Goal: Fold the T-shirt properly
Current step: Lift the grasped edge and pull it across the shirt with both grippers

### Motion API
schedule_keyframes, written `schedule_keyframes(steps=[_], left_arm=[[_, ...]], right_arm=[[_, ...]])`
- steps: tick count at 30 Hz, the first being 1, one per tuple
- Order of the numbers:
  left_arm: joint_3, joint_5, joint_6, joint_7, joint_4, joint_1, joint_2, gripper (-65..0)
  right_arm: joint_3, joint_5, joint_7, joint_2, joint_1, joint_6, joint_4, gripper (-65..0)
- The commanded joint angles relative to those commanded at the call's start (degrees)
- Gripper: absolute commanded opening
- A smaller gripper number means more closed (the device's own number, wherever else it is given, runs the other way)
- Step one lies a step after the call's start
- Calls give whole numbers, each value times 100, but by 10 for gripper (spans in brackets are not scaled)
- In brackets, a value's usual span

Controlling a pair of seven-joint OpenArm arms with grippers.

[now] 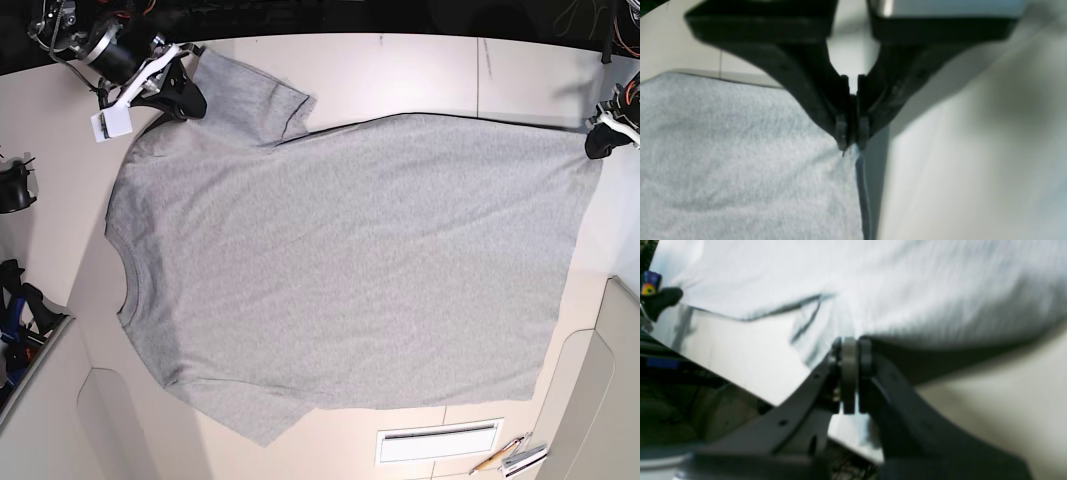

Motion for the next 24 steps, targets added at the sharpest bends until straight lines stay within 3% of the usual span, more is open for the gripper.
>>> schedule_keyframes(steps=[13, 24], left_arm=[[2, 7, 0, 22, -2, -979, -31, -650], [170, 820, 6, -479, -35, -1639, -31, -650]], right_arm=[[63, -258, -22, -299, 949, -24, -7, -650], [85, -455, 0, -299, 2146, -22, -999, -650]])
